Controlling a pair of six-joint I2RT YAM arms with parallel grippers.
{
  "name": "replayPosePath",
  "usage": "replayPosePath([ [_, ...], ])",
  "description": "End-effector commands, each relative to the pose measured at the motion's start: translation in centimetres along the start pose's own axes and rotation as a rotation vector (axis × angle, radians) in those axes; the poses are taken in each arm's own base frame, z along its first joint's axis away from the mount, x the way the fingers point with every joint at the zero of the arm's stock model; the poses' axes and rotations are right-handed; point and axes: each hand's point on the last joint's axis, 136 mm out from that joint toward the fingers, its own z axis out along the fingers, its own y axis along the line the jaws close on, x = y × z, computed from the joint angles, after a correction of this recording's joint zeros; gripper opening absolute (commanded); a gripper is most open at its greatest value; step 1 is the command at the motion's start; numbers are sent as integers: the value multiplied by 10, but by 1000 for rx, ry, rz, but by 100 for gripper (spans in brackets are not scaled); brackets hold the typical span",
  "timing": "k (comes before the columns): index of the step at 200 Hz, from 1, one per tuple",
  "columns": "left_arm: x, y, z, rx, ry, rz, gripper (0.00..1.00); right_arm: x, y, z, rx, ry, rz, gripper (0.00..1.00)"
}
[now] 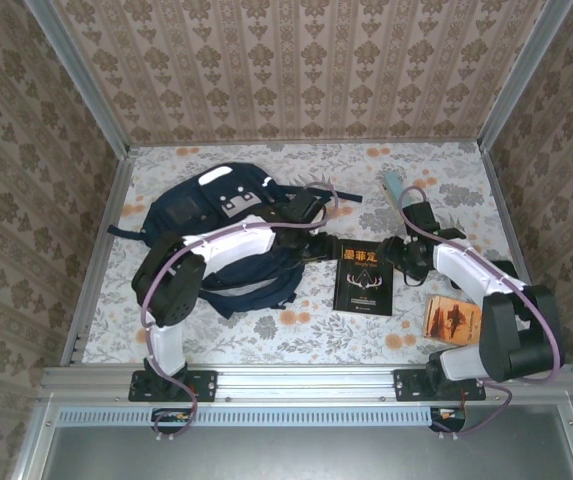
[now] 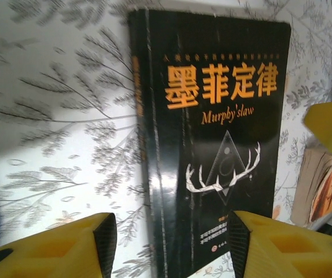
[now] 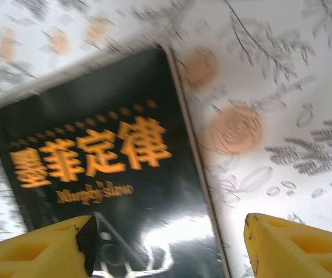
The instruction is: Pack the student bag
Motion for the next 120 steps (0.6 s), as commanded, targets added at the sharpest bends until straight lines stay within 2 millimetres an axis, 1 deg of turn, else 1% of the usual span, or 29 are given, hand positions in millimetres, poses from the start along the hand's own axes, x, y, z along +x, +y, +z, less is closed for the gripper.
replayPosePath([
  [1, -1, -10, 10, 17, 14, -56, 53, 19, -13, 11, 45, 88, -21, 67],
  [26, 5, -2, 25, -24, 18, -102, 51, 23, -12, 17, 38, 112, -34, 64],
  [42, 11, -1, 36, -40, 36, -118, 50, 24, -12, 22, 41, 126, -40, 62],
  [62, 17, 0, 48, -49, 51, -138, 45, 26, -10, 26, 26, 145, -43, 59],
  [92, 23, -5, 58, -39, 66, -144, 39, 31, -8, 28, 12, 167, -47, 57],
  [110, 27, -4, 63, -45, 75, -150, 37, 35, -6, 29, 0, 186, -46, 56],
  [113, 27, -4, 64, -45, 77, -150, 37, 31, -2, 30, -17, 170, -49, 56],
  [120, 29, -3, 66, -46, 85, -153, 36, 32, 0, 31, -29, 176, -51, 55],
])
